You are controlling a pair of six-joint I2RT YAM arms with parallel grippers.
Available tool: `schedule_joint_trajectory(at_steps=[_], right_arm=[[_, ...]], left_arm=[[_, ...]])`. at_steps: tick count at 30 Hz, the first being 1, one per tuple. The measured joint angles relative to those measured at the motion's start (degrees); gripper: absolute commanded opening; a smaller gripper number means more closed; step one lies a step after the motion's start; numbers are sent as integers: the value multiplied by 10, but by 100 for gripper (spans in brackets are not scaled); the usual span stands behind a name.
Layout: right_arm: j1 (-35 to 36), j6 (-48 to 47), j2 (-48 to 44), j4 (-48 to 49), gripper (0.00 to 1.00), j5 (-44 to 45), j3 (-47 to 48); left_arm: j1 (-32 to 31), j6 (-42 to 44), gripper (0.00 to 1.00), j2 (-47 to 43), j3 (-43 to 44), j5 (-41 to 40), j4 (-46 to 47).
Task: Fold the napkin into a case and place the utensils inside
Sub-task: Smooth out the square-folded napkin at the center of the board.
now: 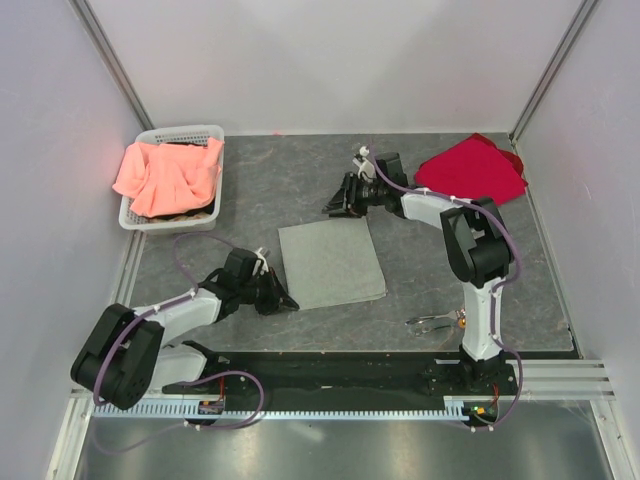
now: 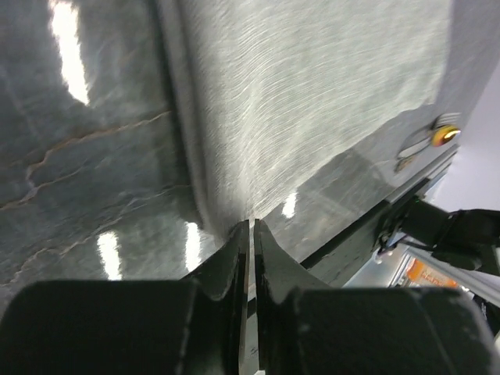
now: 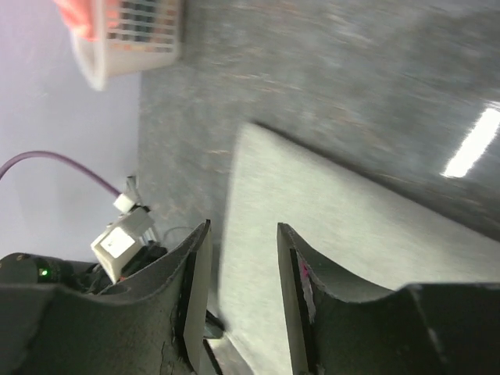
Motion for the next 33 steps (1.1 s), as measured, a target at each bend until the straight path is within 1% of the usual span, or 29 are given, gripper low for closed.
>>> schedule_joint_trajectory(at_steps=[4, 6, 7, 8, 9, 10, 11, 13, 14, 15, 17, 20, 21, 23, 24, 26, 30, 33], right_arm=[[-31, -14, 49, -2, 47, 0, -10], [-43, -31, 67, -18, 51, 4, -10], [-48, -40, 70, -32, 56, 9, -10], [-52, -52, 69, -45, 59, 8, -8], [-53, -64, 61, -62, 62, 19, -6], [-52, -79, 49, -79, 68, 34, -5], [-51, -94, 36, -102, 71, 52, -6], [-48, -119, -2, -143, 77, 95, -14], [-47, -130, -29, -165, 78, 121, -26], [-46, -138, -52, -184, 78, 139, -37], [-46, -152, -119, -215, 79, 185, -75], [-47, -161, -218, -244, 76, 227, -148], [-47, -163, -247, -253, 72, 233, -174], [-47, -166, -289, -264, 68, 241, -223], [-47, -166, -310, -275, 61, 245, -253], [-45, -167, -334, -289, 53, 248, -292], [-39, -162, -368, -303, 48, 247, -355], [-31, -155, -388, -299, 42, 242, -383]], left_arm=[[-2, -2, 9, 27, -19, 5, 21], [-3, -2, 10, 29, -21, 8, 30], [-4, -2, 11, 28, -21, 8, 31], [-6, -2, 12, 26, -22, 7, 32], [-8, -2, 13, 20, -22, 6, 30], [-11, -2, 14, 11, -23, 5, 25], [-14, -2, 15, 0, -24, 4, 19], [-19, -2, 20, -25, -23, 4, 3], [-21, -2, 22, -38, -23, 5, -6], [-21, -2, 26, -48, -21, 5, -14], [-21, -3, 29, -72, -11, 5, -37], [-21, -3, 30, -94, 18, 2, -66], [-21, -2, 27, -95, 32, -2, -71], [-21, -1, 23, -86, 62, -9, -75], [-21, 2, 20, -75, 76, -11, -75], [-21, 10, 17, -36, 103, -14, -72], [-21, 21, 15, 47, 124, -23, -61], [-21, 21, 15, 76, 124, -23, -59]])
